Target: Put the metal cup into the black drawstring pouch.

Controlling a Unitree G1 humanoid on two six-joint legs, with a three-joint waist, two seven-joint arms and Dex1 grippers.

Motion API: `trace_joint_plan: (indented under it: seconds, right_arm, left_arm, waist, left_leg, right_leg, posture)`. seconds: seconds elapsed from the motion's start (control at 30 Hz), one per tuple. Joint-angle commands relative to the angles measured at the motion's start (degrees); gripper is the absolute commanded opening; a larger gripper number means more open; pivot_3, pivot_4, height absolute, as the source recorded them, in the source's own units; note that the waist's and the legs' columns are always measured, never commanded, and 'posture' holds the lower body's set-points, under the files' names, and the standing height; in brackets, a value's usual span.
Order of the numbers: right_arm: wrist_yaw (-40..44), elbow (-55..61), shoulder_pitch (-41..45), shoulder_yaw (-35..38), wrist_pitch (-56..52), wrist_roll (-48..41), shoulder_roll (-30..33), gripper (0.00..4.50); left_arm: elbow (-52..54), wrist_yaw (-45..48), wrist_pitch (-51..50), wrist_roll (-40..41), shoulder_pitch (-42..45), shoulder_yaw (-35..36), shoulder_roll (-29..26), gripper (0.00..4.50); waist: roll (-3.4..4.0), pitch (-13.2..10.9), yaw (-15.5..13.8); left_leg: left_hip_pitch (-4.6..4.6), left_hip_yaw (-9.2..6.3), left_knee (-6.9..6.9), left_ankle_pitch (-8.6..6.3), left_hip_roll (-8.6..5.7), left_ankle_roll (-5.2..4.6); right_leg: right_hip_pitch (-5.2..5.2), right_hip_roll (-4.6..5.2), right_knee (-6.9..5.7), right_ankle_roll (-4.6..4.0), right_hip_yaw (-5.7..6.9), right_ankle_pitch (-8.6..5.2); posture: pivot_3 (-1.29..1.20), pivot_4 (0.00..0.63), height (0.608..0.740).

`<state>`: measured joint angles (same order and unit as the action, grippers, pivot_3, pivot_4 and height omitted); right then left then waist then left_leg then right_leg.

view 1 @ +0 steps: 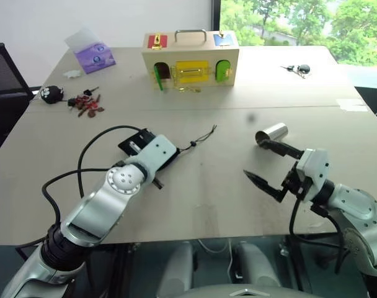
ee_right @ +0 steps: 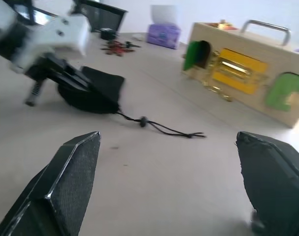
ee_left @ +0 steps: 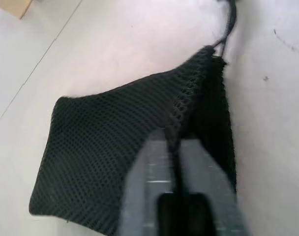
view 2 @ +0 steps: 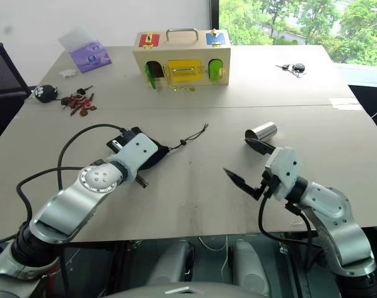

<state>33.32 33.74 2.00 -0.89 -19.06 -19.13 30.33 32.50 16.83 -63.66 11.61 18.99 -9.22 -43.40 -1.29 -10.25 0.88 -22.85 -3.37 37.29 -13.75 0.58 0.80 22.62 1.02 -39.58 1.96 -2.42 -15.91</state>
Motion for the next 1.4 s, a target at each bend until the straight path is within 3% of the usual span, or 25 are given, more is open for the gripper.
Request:
trace_joint_plan:
  seconds: [0.03,0.1,0.17,0.37,0.73,0.93,0.97,1.07,1.13,1.17,1.27,1.4]
  right_arm:
    - [-5.9,3.4,2.8,-3.0,-6.6,8.4,1.9,4.50]
    - [-9.4,2.8,5.5,-5.8,-10.9,14.8,3.1,4.50]
    - [-10.2,1.6,8.2,-6.6,-13.9,15.3,2.4,4.50]
    - [-13.1,-3.7,14.9,-8.5,-20.5,18.5,-0.8,4.50]
    - [-19.4,-15.2,24.1,-16.4,-26.8,31.0,-4.0,4.50]
    - [-19.6,-18.6,23.7,-18.9,-24.7,38.6,1.2,1.87]
    - [-19.6,-18.8,23.7,-18.8,-24.3,39.5,1.9,1.22]
    - [-18.8,-18.1,23.4,-18.5,-23.4,41.4,3.3,0.04]
    - [-17.9,-17.2,22.8,-17.8,-22.2,41.8,4.0,0.04]
    - [-16.7,-14.9,22.1,-14.9,-21.0,37.5,1.5,0.04]
    - [-9.3,-7.1,20.4,-5.9,-21.2,17.9,-11.2,0.04]
    - [-6.6,-5.0,20.4,-1.4,-25.5,4.7,-22.6,0.04]
  left_arm:
    - [-2.4,6.5,-1.6,7.4,1.3,10.0,2.3,0.06]
    - [-5.9,10.5,-3.5,12.5,2.6,15.4,3.9,0.06]
    - [-9.6,13.6,-7.4,18.1,4.8,20.8,5.9,0.06]
    - [-16.7,20.0,-10.0,27.4,7.3,26.6,7.8,0.06]
    - [-20.7,20.0,-7.7,28.2,9.8,24.4,6.3,0.06]
    - [-18.7,18.4,-7.2,28.5,10.5,24.1,6.2,0.00]
    - [-18.2,18.1,-7.3,28.7,10.7,24.0,6.2,0.00]
    - [-18.0,17.4,-7.9,29.3,11.4,24.5,6.5,0.00]
    - [-18.1,17.0,-8.5,29.9,12.0,25.0,6.9,0.00]
    - [-18.3,16.7,-9.0,30.4,12.4,25.2,7.1,0.00]
    - [-19.0,15.8,-10.7,31.5,13.4,25.3,7.9,0.00]
    - [-20.0,15.2,-10.5,30.5,13.7,22.8,8.2,0.00]
  waist:
    - [0.01,0.0,-0.1]
    - [0.01,0.0,-0.1]
    - [0.01,0.0,-0.1]
    - [-0.02,0.0,0.1]
    - [-0.01,0.0,0.1]
    - [-0.01,0.0,0.1]
    - [-0.02,0.0,0.1]
    - [-0.03,0.0,0.2]
    - [-0.03,0.0,0.2]
    - [-0.02,0.0,0.3]
    - [-0.05,0.0,1.2]
    - [-0.01,0.0,1.6]
  left_leg:
    - [-0.02,-0.01,0.00,0.00,-0.01,0.00]
    - [-0.03,-0.01,0.01,0.00,-0.02,0.00]
    - [-0.05,0.00,0.01,0.00,-0.07,0.00]
    - [-0.08,-0.03,0.02,0.00,-0.12,0.01]
    - [-0.08,-0.03,-0.01,0.01,-0.09,0.01]
    - [-0.12,-0.02,-0.01,0.01,-0.12,0.01]
    - [-0.12,-0.01,-0.01,0.01,-0.12,0.01]
    - [-0.11,-0.02,-0.01,0.01,-0.13,0.01]
    - [-0.10,-0.02,-0.01,0.01,-0.13,0.01]
    - [-0.10,-0.02,-0.02,0.01,-0.13,0.01]
    - [-0.10,-0.03,-0.03,0.00,-0.06,0.01]
    - [-0.06,-0.06,-0.08,0.00,0.02,0.02]
  right_leg:
    - [0.01,0.00,0.00,-0.01,0.02,0.00]
    - [0.02,0.02,-0.01,-0.01,0.04,0.01]
    - [0.04,0.03,0.00,-0.01,0.04,0.01]
    - [0.07,0.02,-0.03,-0.01,0.07,0.02]
    - [0.12,0.04,-0.07,-0.03,0.05,0.02]
    - [0.14,0.10,-0.05,-0.02,0.04,0.02]
    - [0.14,0.10,-0.05,-0.02,0.04,0.02]
    - [0.14,0.09,-0.07,-0.02,0.04,0.02]
    - [0.13,0.05,-0.07,-0.03,0.05,0.02]
    - [0.14,0.05,-0.07,-0.02,0.04,0.02]
    - [0.13,0.02,-0.08,-0.02,0.03,0.03]
    - [0.14,0.00,-0.14,-0.02,0.02,0.03]
  posture:
    - [0.00,0.150,0.740]
    - [0.00,0.150,0.740]
    - [0.00,0.150,0.740]
    - [0.00,0.150,0.740]
    - [0.00,0.150,0.740]
    - [0.00,0.150,0.740]
    - [0.00,0.150,0.740]
    - [0.00,0.150,0.740]
    - [0.00,0.150,0.740]
    - [0.00,0.150,0.740]
    - [0.00,0.150,0.740]
    - [0.00,0.150,0.740]
